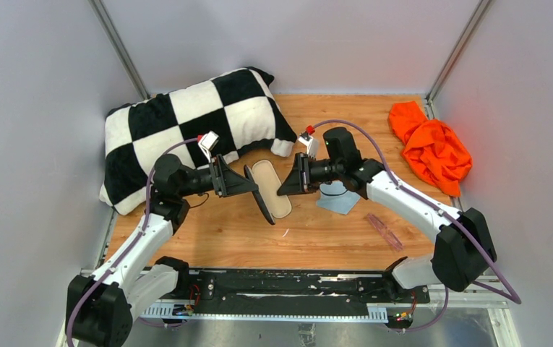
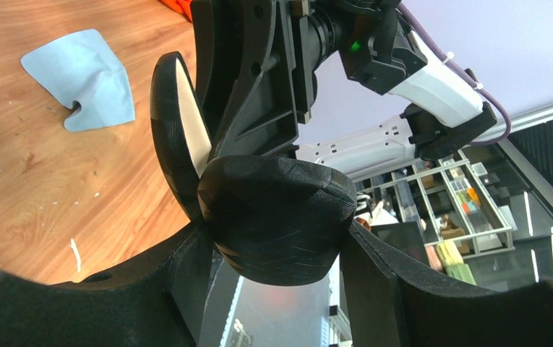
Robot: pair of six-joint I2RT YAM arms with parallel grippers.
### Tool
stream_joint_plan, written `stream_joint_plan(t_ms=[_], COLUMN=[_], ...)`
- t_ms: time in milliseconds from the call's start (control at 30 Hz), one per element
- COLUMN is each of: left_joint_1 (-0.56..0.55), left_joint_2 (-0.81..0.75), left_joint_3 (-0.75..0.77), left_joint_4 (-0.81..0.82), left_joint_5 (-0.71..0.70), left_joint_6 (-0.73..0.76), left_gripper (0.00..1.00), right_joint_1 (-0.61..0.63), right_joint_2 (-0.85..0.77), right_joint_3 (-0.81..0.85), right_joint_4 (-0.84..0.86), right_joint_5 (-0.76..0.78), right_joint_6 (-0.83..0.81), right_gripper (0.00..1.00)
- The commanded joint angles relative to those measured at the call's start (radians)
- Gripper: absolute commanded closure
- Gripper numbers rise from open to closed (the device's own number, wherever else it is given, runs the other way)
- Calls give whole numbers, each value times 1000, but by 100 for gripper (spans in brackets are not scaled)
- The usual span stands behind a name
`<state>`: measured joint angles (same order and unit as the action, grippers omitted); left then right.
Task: Organize the sunglasses
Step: Place the sunglasses case at the center of the board.
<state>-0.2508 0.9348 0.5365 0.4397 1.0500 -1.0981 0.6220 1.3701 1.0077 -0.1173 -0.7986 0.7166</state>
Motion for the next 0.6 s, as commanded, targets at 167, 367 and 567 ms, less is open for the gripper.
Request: stream_joint_plan(t_ms=[167,367,567], left_joint_1=[1,-22,-23], left_joint_2=[22,31,49], left_joint_3=[6,-1,15], left_joint_4=[22,22,-39], left_joint_5=[17,24,-10], left_joint_6=[11,34,79], left_gripper=[100,100,45], right_joint_1=[24,45,49], right_joint_2=[-11,-2,-3], right_joint_3=[58,62,30], right_joint_4=[-129,-143,-160], right_joint_5=[-7,27,138], right_joint_6=[-99,-98,-47], right_gripper=[94,100,100])
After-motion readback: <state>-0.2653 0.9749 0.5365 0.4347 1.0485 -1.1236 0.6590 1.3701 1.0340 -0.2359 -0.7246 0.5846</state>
